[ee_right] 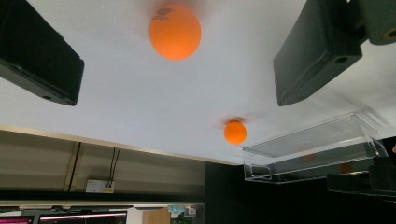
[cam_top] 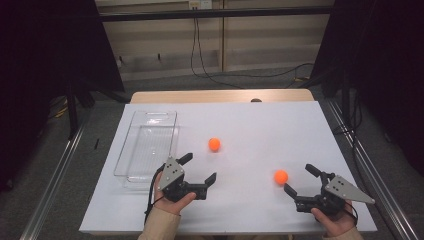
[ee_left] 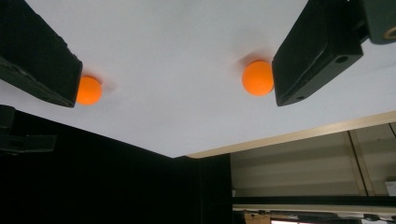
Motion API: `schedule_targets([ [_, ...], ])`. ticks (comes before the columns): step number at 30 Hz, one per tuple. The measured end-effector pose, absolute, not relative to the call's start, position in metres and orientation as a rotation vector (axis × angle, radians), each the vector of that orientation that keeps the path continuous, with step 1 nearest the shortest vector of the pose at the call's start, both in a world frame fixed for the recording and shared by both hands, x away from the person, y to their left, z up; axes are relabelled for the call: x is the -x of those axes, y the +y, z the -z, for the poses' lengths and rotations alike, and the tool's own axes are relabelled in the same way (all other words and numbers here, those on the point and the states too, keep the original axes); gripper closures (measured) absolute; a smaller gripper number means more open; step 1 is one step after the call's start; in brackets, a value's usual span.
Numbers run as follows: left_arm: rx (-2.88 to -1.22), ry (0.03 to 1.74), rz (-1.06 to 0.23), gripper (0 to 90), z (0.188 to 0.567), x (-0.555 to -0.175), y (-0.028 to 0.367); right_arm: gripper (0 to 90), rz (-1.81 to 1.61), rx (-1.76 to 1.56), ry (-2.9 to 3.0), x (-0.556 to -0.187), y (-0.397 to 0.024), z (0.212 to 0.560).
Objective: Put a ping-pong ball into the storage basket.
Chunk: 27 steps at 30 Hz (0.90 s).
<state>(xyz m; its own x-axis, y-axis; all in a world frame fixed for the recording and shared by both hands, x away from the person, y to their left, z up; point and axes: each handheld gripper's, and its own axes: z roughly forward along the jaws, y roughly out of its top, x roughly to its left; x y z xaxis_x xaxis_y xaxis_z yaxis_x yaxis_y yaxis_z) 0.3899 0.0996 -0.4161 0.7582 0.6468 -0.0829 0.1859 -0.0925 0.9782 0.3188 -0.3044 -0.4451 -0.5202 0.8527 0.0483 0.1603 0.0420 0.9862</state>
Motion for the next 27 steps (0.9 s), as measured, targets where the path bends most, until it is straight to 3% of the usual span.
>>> schedule_targets([
  [27, -1.723, 0.637, -0.433, 1.8, 0.422, -0.400, 0.077, 1.5, -1.528, -1.026, 1.739, -0.319, -0.305, 0.445],
])
